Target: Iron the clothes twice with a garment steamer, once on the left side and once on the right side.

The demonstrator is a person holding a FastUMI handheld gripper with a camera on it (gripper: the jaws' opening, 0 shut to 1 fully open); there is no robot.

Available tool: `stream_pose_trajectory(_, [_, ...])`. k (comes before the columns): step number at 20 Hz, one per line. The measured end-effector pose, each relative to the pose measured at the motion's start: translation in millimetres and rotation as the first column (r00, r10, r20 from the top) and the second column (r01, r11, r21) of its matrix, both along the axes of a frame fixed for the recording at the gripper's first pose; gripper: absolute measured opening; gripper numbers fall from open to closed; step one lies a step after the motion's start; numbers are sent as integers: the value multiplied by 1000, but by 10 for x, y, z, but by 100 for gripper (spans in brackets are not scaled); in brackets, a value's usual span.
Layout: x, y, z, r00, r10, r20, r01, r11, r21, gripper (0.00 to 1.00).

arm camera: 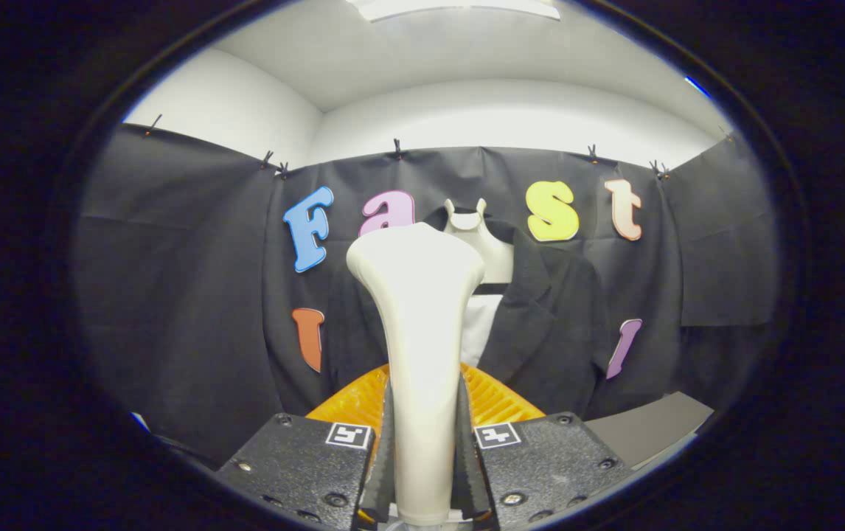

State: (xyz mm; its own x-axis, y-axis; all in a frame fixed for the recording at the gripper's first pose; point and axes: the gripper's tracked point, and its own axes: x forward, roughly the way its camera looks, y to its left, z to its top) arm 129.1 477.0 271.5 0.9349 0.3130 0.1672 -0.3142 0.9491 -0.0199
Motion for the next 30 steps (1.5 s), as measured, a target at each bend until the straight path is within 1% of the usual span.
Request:
stream_pose_trajectory(6, [391,513,251,998,-57,11,57,996,-64,38])
stream_pose_trajectory(11, [636,753,172,995,-94,20,95,986,-138,38])
stream_pose_trajectory(15, [722,687,-29,993,-121,8,121,979,-165,38])
stream_pose_trajectory(19, [743,616,-232,992,-129,-1,126,976,-178,38])
stream_pose_trajectory(24, [704,514,-493,991,-131,-26,124,976,-180,38])
stream_pose_trajectory(30, [639,497,-896,989,-119,-85,101,976,-192,38])
